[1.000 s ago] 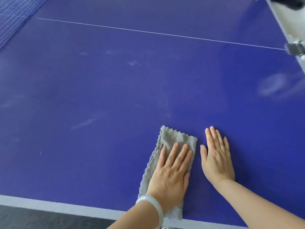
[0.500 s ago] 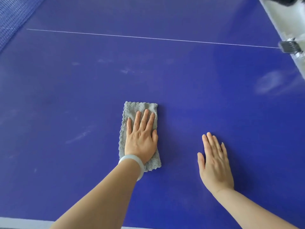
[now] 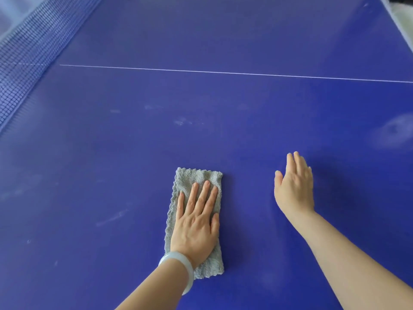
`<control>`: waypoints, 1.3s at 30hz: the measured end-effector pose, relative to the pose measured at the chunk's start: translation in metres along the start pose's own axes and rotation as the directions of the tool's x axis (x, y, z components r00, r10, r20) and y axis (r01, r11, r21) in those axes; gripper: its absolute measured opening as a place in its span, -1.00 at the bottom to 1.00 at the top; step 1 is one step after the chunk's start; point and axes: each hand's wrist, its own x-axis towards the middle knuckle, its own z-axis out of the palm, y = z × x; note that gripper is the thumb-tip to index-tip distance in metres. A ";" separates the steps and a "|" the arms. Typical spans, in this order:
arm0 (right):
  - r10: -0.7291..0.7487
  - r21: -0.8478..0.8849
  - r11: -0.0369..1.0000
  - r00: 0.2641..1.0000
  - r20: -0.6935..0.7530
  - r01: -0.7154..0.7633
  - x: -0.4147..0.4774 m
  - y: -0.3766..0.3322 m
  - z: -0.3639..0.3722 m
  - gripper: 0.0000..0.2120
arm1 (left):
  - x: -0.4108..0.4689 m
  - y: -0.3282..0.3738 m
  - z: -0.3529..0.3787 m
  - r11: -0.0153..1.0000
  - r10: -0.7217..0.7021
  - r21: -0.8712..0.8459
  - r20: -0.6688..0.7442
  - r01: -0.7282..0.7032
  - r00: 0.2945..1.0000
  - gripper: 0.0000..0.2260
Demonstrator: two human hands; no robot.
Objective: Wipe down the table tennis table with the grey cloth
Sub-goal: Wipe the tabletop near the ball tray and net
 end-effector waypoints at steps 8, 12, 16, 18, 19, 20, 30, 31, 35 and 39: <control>0.056 -0.047 0.997 0.994 -0.093 -0.061 0.030 -0.009 0.028 -0.46 | 0.016 0.022 0.007 0.962 0.259 0.062 0.089 -0.265 0.962 -0.46; 0.070 0.014 0.998 0.992 -0.107 -0.069 0.033 -0.007 0.028 -0.47 | 0.082 0.041 0.001 0.882 0.461 0.038 0.141 -0.470 0.876 -0.50; 0.069 -0.028 0.997 0.991 -0.111 -0.072 0.033 -0.007 0.027 -0.47 | 0.132 0.007 -0.017 0.970 0.230 0.075 0.035 -0.232 0.973 -0.51; 0.074 -0.059 0.995 0.992 -0.104 -0.080 0.033 -0.008 0.028 -0.46 | 0.129 -0.026 -0.022 0.994 0.083 0.068 -0.004 -0.082 0.997 -0.51; 0.077 -0.069 0.994 0.992 -0.102 -0.084 0.033 -0.008 0.029 -0.46 | 0.121 -0.041 -0.022 0.999 0.006 0.049 -0.027 -0.005 1.000 -0.50; 0.080 -0.078 0.993 0.992 -0.100 -0.088 0.032 -0.008 0.030 -0.46 | 0.110 -0.049 -0.022 0.997 -0.079 0.023 -0.045 0.080 0.996 -0.49; 0.079 -0.061 0.994 0.991 -0.106 -0.086 0.034 -0.007 0.032 -0.44 | 0.120 0.060 0.006 0.919 0.389 0.045 0.051 -0.392 0.920 -0.48; 0.078 -0.057 0.995 0.990 -0.116 -0.085 0.034 -0.007 0.032 -0.45 | 0.141 0.053 0.000 0.916 0.392 0.071 0.056 -0.395 0.918 -0.48; 0.082 -0.071 0.993 0.988 -0.134 -0.092 0.033 -0.007 0.033 -0.45 | 0.196 -0.006 -0.024 0.985 0.134 0.112 -0.006 -0.132 0.991 -0.49; 0.082 -0.100 0.991 0.990 -0.115 -0.094 0.032 -0.008 0.032 -0.45 | 0.160 -0.039 -0.026 0.992 -0.126 0.019 -0.083 0.128 0.989 -0.48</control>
